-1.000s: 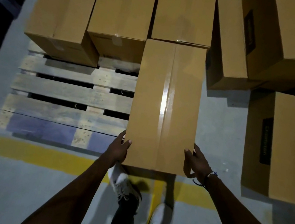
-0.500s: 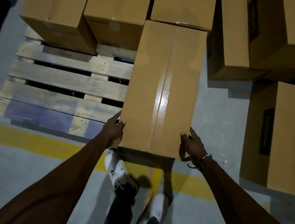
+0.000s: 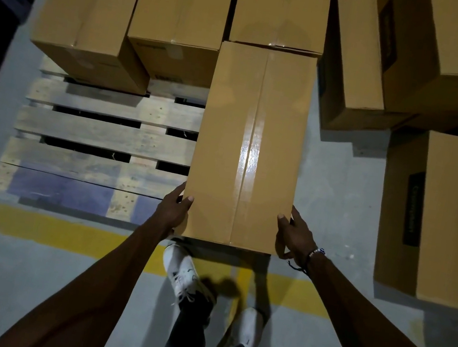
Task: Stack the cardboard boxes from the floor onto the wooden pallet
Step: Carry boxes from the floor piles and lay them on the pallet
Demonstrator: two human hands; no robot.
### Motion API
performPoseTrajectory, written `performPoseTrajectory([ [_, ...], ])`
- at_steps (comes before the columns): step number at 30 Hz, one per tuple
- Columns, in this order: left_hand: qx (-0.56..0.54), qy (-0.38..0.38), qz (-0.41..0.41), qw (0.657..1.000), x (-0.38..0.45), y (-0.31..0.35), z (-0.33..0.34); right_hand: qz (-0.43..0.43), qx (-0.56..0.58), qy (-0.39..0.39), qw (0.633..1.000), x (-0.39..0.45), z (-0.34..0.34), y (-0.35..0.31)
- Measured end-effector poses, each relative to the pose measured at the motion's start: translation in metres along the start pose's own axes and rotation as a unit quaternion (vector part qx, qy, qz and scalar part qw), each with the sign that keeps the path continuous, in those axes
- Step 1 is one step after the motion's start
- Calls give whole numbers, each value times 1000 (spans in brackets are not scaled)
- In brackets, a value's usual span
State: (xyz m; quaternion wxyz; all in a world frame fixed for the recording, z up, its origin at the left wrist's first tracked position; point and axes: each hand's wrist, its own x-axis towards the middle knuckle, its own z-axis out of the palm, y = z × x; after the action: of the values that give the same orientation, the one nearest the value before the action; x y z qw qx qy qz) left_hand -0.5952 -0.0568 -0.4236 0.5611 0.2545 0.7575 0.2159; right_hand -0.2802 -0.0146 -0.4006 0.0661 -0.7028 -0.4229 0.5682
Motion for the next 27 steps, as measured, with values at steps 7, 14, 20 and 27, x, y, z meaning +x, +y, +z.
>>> performPoseTrajectory([
  [7,1,9,11,1000,-3,-1,0,0,-9,7,1000,-1,2,0],
  [14,135,67,77,986,-17,14,-1,21,-21,2,1000,-10,-4,-10],
  [20,139,167,163,962,-49,51,7,-22,33,69,997,-42,-29,-27],
  [27,120,139,239,953,-151,140,6,-53,113,149,981,-130,-103,-67],
])
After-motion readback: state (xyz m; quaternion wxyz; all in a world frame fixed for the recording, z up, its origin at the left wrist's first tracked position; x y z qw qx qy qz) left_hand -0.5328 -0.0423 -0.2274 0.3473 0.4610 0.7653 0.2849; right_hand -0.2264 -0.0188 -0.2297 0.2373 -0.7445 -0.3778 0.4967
